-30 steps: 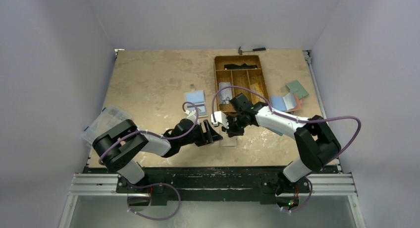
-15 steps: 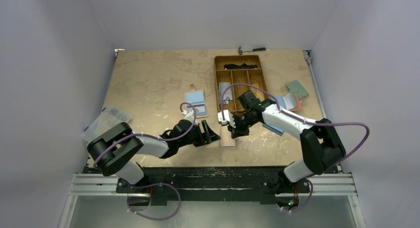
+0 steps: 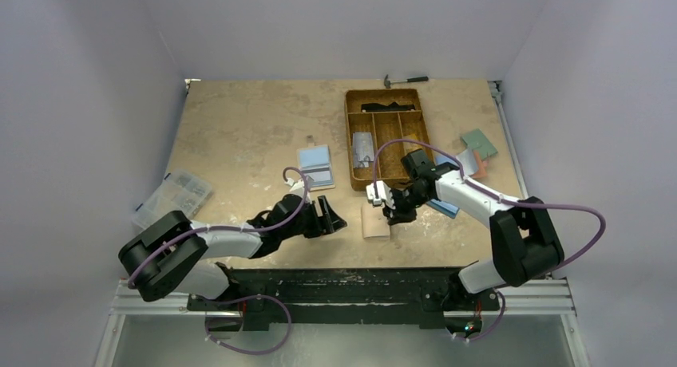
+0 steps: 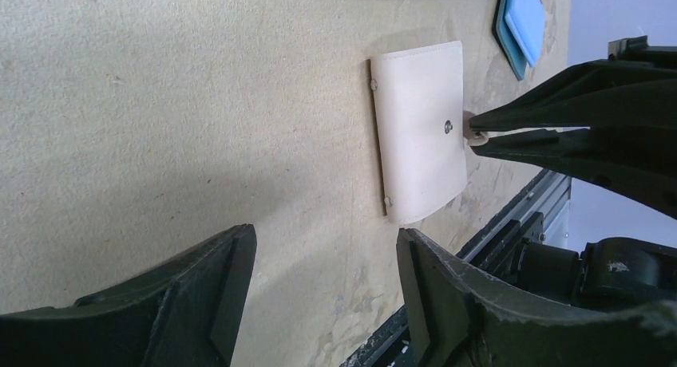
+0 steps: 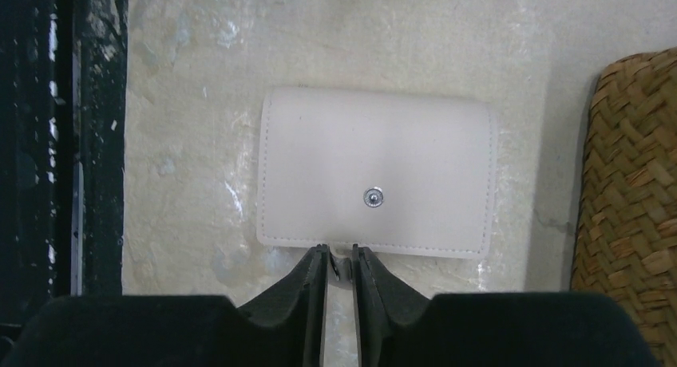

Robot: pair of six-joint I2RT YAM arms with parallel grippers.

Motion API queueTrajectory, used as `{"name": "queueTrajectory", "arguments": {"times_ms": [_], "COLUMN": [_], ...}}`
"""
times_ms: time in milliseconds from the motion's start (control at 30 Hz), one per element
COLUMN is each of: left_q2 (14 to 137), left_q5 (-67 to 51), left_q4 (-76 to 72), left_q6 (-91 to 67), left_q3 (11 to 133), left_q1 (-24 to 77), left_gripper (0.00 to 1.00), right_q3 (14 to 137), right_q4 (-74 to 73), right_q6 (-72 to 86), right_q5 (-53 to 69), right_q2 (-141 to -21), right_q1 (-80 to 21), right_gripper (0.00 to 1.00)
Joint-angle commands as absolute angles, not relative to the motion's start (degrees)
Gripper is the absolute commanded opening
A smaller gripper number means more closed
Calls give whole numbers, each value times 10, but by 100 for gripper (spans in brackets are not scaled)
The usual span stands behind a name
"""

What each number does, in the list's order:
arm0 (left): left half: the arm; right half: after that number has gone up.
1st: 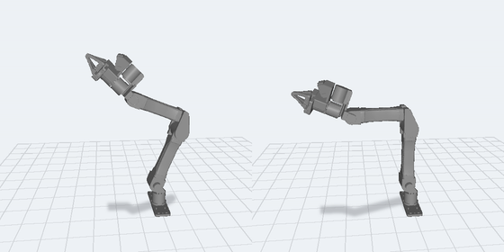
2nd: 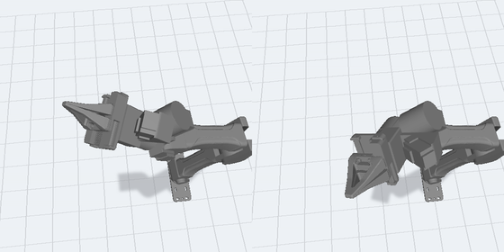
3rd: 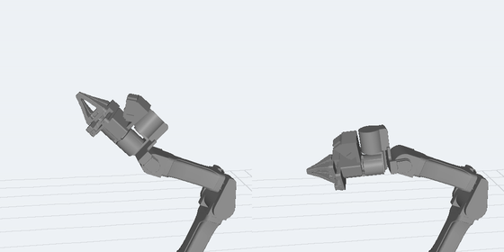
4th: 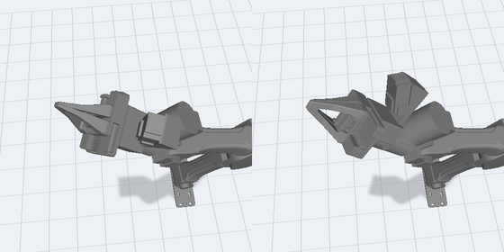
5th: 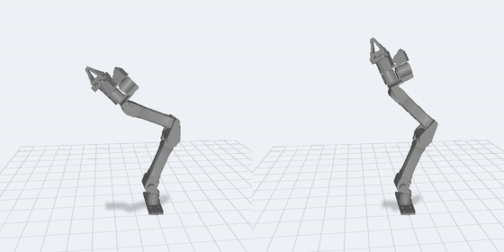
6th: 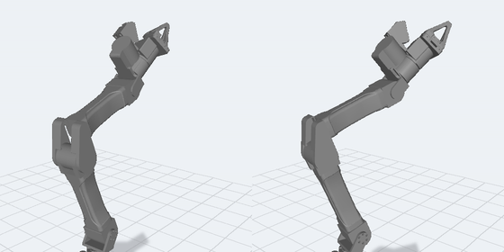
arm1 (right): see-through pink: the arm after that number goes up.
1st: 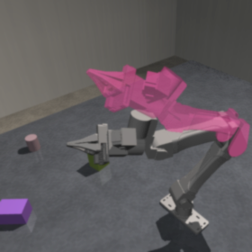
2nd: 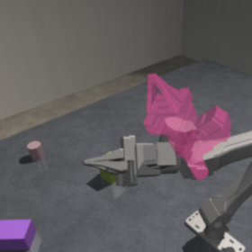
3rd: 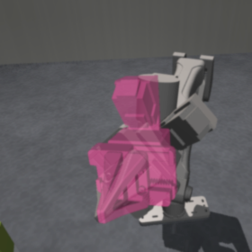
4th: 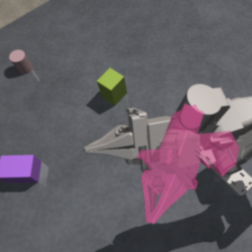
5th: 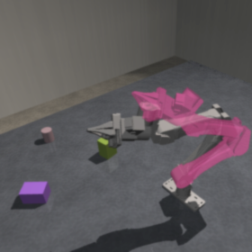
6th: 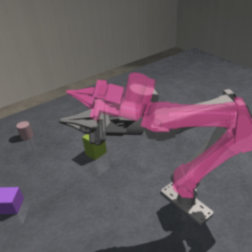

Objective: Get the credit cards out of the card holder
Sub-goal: Open the card holder at the center of the board.

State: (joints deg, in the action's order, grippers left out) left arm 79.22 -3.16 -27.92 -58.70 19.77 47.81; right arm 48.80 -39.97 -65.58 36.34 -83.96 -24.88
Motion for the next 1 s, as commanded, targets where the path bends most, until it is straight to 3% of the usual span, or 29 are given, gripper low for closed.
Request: {"name": "queueTrajectory", "arguments": {"times_ms": [0, 133, 400, 633, 967], "left_q2": [763, 738, 668, 611, 634], "left_q5": [-17, -17, -9, -3, 168], "left_q4": [-264, -255, -223, -233, -156], "left_q6": [-561, -551, -530, -488, -421], "left_q3": [194, 192, 187, 196, 286], "left_q1": [480, 480, 480, 510, 651], "left_gripper": [69, 69, 70, 70, 70], "right_q3": [468, 468, 475, 503, 559], "right_q4": [-415, -421, -445, -485, -537], "right_q6": [-692, -689, -682, -663, -651], "right_q5": [339, 321, 325, 362, 428], "right_q2": [-834, -857, -859, -865, -841], "right_q1": [-244, -243, -224, -180, -144], "right_gripper": [30, 44, 53, 56, 56]}}
